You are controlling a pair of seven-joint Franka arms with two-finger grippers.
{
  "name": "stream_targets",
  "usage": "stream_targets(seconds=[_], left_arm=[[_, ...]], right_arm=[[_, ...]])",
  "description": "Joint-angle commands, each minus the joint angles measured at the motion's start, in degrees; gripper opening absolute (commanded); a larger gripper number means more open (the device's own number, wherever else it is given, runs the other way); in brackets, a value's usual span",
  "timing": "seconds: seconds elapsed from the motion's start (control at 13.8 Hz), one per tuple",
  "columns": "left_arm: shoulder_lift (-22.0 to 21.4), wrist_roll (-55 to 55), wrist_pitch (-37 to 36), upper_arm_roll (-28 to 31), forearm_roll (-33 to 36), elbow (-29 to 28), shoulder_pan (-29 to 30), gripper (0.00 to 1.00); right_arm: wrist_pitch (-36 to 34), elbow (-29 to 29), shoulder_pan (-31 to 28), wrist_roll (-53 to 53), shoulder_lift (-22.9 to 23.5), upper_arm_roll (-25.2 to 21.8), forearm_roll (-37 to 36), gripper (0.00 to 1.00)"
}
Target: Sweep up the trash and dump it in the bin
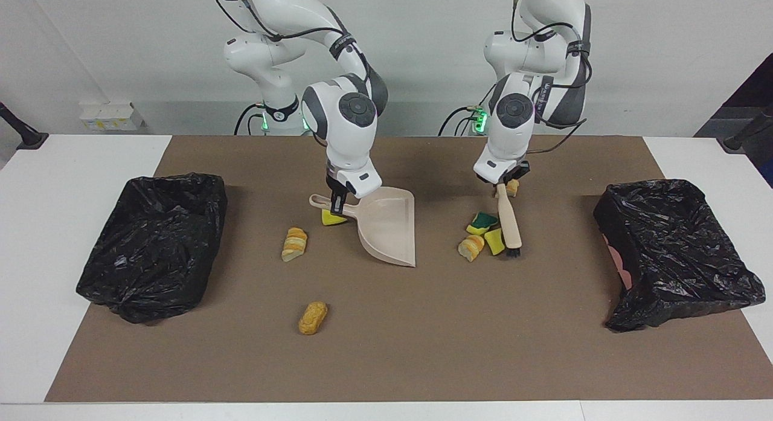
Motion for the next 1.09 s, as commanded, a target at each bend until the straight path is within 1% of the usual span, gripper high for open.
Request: stream_targets(seconds=[0.0,0.07,0.22,0.29,0.43,0.58,0.65,0.8,1.01], left_arm=[[-2.3,-10.3,-5.5,0.1,-0.6,-0.4,-0.1,0.00],[-3.4,-13.4,-5.7,0.1,-0.6,-1.6,-0.1,0.00],[-6.8,-20.6,-5.7,0.2,-0.7,-6.4,-0.2,0.00],[-7.8,-23.1,-6.0,0.2,-0.7,-7.8,0.0,0.00],[-10.4,-26.0,-6.5,0.2,-1.0,-11.5,0.3,0.00],[-13.1,-27.8,-6.1,0.2,-3.1,-15.5,0.3,0.00],[-13.9,-29.5,-5.8,0.2,-4.3,-16.4,0.3,0.00],[-14.0,-32.1,-5.0,0.1,-6.6,-17.2,0.2,0.00],[-13.7,-37.5,0.2,-0.2,-8.6,-21.6,-0.6,0.00]], right_arm=[[0.9,-1.7,-0.2,1.8,-1.1,0.3,-0.8,0.00],[0.9,-1.7,-0.2,1.8,-1.0,0.3,-0.8,0.00],[1.0,-1.7,-0.2,1.8,-1.0,0.3,-0.8,0.00],[1.0,-1.7,-0.2,1.8,-1.0,0.3,-0.8,0.00],[1.0,-1.7,-0.2,1.8,-1.0,0.3,-0.8,0.00],[1.0,-1.7,-0.2,1.8,-1.0,0.3,-0.8,0.00],[1.0,-1.7,-0.2,1.8,-1.0,0.3,-0.8,0.00],[1.6,-1.7,-0.2,1.8,-1.0,0.3,-0.8,0.00],[1.6,-1.7,-0.2,1.8,-1.0,0.3,-0.8,0.00]])
